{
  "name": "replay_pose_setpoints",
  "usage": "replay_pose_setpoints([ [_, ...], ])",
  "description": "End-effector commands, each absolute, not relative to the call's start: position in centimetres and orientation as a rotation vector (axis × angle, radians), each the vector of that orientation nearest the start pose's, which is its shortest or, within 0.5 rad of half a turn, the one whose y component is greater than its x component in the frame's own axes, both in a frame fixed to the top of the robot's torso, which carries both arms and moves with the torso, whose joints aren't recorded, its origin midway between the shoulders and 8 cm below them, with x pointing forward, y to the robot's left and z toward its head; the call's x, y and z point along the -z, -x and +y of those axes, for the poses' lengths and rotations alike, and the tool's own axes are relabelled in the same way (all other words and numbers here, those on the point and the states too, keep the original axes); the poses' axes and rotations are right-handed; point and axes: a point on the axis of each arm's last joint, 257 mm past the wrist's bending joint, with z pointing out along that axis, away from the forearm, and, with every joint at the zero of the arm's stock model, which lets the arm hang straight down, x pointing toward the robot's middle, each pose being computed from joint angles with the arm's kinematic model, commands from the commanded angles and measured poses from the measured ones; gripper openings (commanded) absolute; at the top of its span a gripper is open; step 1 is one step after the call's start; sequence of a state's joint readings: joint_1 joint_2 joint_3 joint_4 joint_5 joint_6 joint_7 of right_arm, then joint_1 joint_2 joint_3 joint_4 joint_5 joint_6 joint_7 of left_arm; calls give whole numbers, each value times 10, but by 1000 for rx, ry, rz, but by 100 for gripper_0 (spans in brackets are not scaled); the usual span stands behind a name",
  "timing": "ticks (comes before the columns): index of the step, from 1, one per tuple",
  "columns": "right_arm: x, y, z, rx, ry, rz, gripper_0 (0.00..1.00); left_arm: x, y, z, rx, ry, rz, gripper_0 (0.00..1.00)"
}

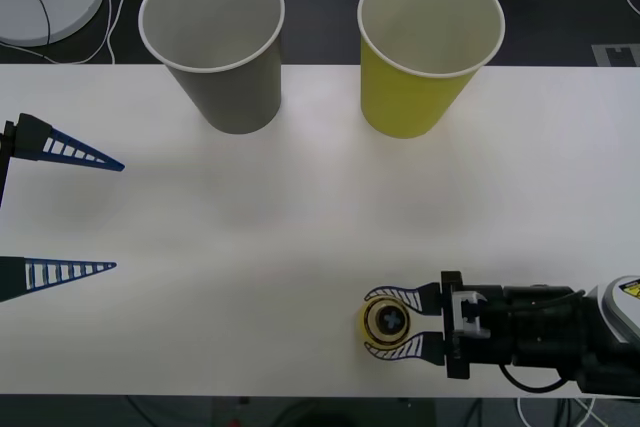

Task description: Put the can into the green bin and the plastic bottle into the gray bin

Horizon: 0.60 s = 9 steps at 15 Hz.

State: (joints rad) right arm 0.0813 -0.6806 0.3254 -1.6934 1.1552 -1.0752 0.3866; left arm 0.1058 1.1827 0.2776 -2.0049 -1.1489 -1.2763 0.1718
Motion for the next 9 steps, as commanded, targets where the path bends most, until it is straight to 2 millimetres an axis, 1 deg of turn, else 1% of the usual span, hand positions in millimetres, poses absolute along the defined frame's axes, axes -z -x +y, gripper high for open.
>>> replay_pose_setpoints([
  [1, 262, -292, -89, -755, 1434, 1230, 0, 105, -334, 250, 373, -1673, 1496, 100],
  [4, 240, -295, -94, -786, 1401, 1268, 0, 105, -334, 250, 373, -1673, 1496, 100],
  [9, 197, -310, -102, -799, 1323, 1339, 0, 105, -334, 250, 373, -1673, 1496, 100],
])
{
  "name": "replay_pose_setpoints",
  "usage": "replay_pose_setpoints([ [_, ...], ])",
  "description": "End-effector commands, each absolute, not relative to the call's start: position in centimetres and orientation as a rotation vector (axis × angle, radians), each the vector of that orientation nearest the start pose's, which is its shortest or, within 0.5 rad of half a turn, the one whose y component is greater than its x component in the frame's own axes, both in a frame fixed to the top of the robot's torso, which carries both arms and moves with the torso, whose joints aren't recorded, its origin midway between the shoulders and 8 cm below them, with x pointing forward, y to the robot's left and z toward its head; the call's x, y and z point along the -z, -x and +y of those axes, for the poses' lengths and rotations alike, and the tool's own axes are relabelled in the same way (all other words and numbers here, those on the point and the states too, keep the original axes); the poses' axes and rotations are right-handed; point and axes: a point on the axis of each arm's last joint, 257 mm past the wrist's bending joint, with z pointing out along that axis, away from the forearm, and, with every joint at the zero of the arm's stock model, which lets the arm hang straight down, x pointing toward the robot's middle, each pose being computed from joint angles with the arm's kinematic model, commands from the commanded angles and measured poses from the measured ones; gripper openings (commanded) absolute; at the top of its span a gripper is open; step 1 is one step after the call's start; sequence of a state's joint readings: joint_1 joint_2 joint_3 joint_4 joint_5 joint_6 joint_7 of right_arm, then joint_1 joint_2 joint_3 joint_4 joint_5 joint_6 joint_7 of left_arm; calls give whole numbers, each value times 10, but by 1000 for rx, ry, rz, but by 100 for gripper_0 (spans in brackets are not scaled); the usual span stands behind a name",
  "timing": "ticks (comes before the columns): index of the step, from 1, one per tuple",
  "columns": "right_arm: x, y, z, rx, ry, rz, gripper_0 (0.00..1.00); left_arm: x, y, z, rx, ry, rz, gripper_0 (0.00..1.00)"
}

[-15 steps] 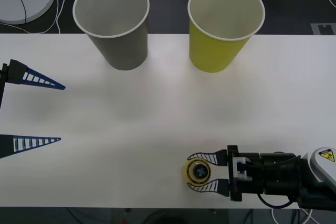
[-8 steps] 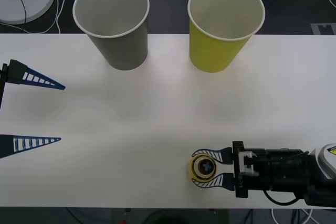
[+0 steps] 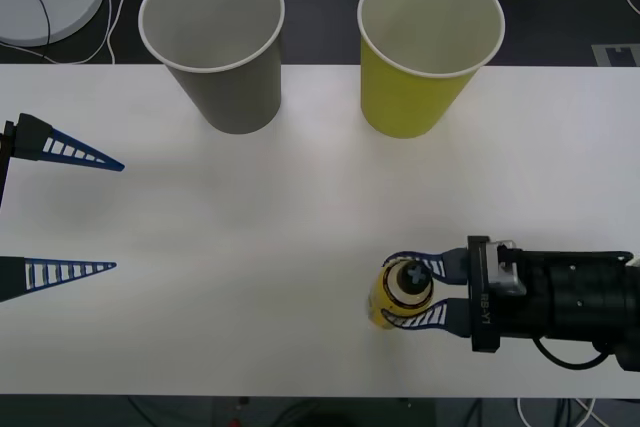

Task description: Put the can into the green bin and the plastic bottle into the gray bin

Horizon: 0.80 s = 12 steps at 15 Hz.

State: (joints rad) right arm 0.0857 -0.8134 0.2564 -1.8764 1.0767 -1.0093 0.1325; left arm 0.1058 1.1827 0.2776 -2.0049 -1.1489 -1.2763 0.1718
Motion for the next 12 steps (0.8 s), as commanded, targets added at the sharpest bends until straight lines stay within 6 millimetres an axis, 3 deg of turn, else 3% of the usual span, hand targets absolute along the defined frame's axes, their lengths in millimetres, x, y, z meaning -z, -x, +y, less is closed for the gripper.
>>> replay_pose_setpoints([
  [1, 191, -315, -103, -788, 1299, 1363, 0, 105, -334, 250, 373, -1673, 1496, 100],
  [7, 144, -325, -96, -809, 1122, 1475, 0, 105, -334, 250, 373, -1673, 1496, 100],
  [12, 117, -324, -89, -795, 1018, 1542, 0, 105, -334, 250, 373, -1673, 1496, 100],
])
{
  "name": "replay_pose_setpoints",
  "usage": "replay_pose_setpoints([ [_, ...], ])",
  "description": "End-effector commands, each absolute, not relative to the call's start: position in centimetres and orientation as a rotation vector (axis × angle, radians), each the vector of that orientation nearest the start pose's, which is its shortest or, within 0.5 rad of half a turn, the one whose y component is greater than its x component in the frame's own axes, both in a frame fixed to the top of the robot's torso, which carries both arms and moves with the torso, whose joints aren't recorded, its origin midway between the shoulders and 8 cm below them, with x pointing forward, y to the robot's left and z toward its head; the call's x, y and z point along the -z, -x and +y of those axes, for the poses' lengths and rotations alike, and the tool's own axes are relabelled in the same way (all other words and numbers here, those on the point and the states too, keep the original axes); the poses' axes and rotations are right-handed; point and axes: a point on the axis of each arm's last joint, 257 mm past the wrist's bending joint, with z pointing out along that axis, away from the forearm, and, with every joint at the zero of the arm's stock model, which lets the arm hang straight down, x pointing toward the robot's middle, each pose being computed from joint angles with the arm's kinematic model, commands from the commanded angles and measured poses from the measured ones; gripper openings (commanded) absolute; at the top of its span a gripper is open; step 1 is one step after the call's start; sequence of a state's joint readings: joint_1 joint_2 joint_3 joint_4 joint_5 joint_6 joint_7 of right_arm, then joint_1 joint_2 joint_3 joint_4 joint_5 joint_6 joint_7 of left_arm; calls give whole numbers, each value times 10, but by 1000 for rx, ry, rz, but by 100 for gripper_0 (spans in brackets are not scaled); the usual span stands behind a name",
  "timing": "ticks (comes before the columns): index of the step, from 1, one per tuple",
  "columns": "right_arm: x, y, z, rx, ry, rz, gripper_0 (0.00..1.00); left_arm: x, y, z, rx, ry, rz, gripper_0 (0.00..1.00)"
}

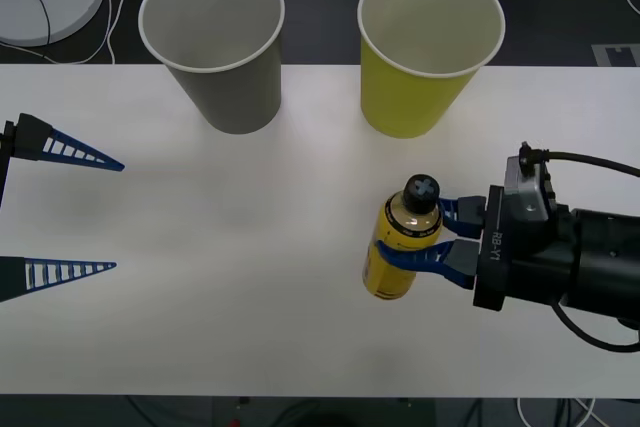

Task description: Put the can into the green bin and the plastic bottle into the gray bin

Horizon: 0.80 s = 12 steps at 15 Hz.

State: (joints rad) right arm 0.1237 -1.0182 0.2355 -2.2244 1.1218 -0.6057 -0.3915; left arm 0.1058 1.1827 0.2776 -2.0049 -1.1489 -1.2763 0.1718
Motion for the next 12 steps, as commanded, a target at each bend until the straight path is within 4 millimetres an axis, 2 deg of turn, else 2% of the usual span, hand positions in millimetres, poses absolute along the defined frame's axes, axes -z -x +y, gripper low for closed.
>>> replay_pose_setpoints([
  [1, 111, -324, -88, -793, 997, 1551, 0, 105, -334, 250, 373, -1673, 1496, 100],
  [4, 95, -321, -83, -793, 951, 1584, 0, 105, -334, 250, 373, -1673, 1496, 100],
  [12, 61, -323, -87, -785, 931, 1672, 0, 105, -334, 250, 373, -1673, 1496, 100],
])
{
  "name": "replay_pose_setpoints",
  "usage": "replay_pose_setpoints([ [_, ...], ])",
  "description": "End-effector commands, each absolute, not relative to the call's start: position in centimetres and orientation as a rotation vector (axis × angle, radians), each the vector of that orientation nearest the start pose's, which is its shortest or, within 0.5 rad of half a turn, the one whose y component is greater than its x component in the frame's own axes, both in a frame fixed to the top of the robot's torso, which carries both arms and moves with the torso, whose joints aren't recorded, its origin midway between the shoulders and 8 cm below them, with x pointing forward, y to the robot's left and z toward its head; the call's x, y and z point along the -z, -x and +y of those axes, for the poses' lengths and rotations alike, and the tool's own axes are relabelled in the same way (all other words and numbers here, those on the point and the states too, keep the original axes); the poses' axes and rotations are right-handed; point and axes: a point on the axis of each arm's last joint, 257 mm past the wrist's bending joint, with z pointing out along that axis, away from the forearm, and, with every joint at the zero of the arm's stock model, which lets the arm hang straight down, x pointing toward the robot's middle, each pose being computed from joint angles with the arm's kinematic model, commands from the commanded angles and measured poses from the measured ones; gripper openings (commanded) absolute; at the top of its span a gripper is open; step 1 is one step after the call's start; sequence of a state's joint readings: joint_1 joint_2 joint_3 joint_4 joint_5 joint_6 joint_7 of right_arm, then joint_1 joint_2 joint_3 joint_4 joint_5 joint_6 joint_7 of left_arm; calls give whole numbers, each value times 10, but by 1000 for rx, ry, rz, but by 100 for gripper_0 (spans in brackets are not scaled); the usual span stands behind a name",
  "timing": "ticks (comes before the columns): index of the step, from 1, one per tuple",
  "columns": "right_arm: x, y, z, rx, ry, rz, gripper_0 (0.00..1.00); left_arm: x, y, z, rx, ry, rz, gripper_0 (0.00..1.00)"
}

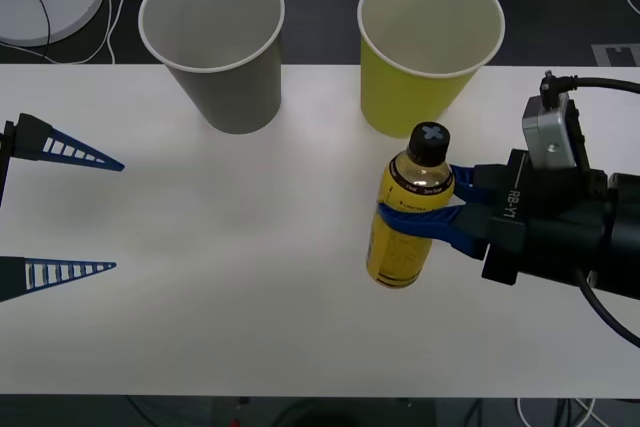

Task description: Put the can into the green bin and the plastic bottle into the gray bin

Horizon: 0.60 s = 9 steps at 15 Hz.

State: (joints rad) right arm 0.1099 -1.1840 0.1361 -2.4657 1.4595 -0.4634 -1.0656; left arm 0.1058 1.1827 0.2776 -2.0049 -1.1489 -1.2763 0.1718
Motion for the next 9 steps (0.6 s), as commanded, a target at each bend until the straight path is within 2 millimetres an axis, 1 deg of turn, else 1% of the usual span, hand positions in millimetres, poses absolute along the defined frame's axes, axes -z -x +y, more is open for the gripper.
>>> replay_pose_setpoints([
  [1, 56, -324, -89, -780, 939, 1685, 0, 105, -334, 250, 373, -1673, 1496, 100],
  [6, 33, -333, -93, -736, 978, 1730, 0, 105, -334, 250, 373, -1673, 1496, 100],
  [9, 25, -347, -100, -675, 1018, 1741, 0, 105, -334, 250, 373, -1673, 1496, 100],
])
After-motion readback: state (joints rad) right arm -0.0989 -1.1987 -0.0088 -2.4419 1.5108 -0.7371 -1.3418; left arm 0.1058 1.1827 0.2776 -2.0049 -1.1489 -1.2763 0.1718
